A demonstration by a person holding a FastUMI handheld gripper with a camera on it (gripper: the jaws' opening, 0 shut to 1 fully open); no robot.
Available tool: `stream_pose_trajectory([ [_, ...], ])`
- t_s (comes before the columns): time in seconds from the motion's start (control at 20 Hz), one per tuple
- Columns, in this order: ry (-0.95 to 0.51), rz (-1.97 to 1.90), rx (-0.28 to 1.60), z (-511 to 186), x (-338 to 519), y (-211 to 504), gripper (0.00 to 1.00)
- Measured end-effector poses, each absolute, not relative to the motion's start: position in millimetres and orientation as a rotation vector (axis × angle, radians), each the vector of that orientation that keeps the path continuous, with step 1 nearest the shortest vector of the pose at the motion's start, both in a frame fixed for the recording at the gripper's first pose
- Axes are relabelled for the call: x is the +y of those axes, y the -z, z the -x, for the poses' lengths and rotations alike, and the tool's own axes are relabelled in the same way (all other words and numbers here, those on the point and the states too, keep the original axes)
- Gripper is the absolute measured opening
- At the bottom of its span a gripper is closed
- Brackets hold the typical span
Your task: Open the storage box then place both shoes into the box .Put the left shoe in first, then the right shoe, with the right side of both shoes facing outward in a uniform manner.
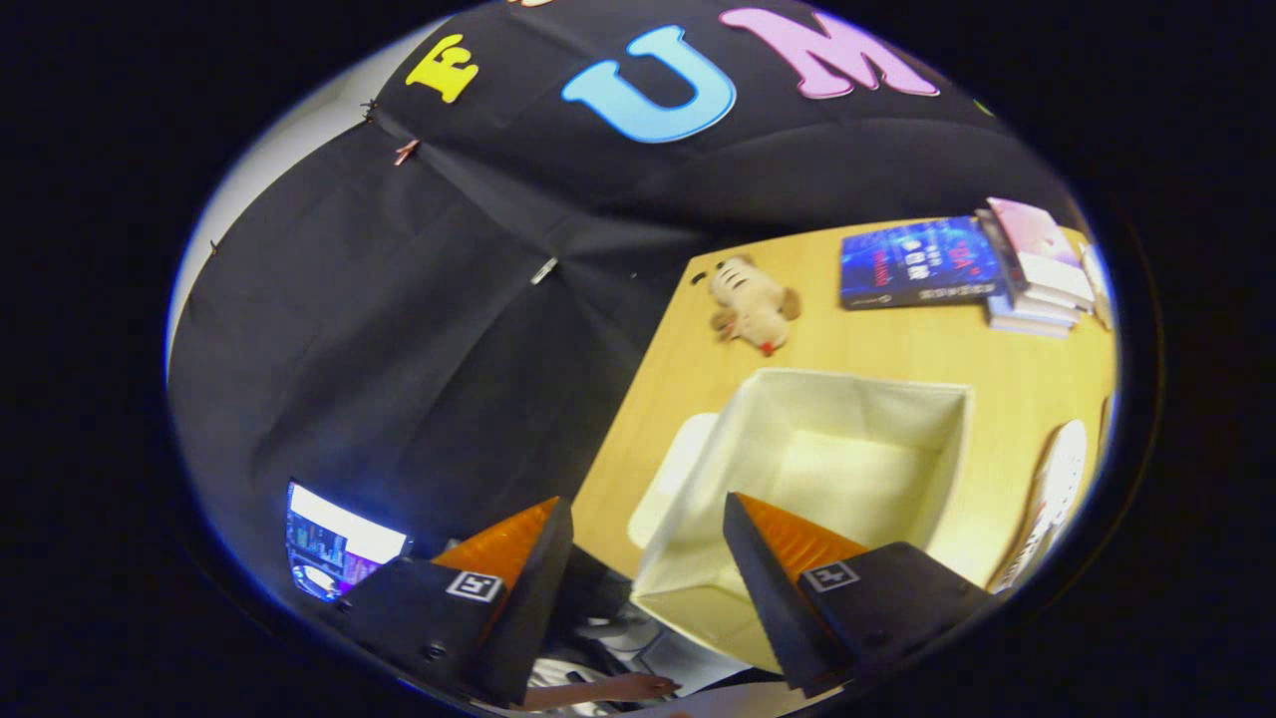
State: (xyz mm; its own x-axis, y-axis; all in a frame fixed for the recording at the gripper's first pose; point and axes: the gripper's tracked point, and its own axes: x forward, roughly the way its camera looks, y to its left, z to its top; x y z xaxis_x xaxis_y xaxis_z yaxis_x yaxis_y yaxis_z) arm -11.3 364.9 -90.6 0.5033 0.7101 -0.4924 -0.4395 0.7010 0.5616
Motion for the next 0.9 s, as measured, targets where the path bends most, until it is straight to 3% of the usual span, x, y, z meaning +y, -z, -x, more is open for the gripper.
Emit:
stream_pose_trajectory([
  [0.05, -0.662, -0.378, 0.746, 4, 342, 94, 0.97],
  [0.5, -0.263, -0.211, 0.744, -25, 131, 171, 0.99],
  [0.9, -0.099, -0.108, 0.924, -19, 11, 282, 0.99],
])
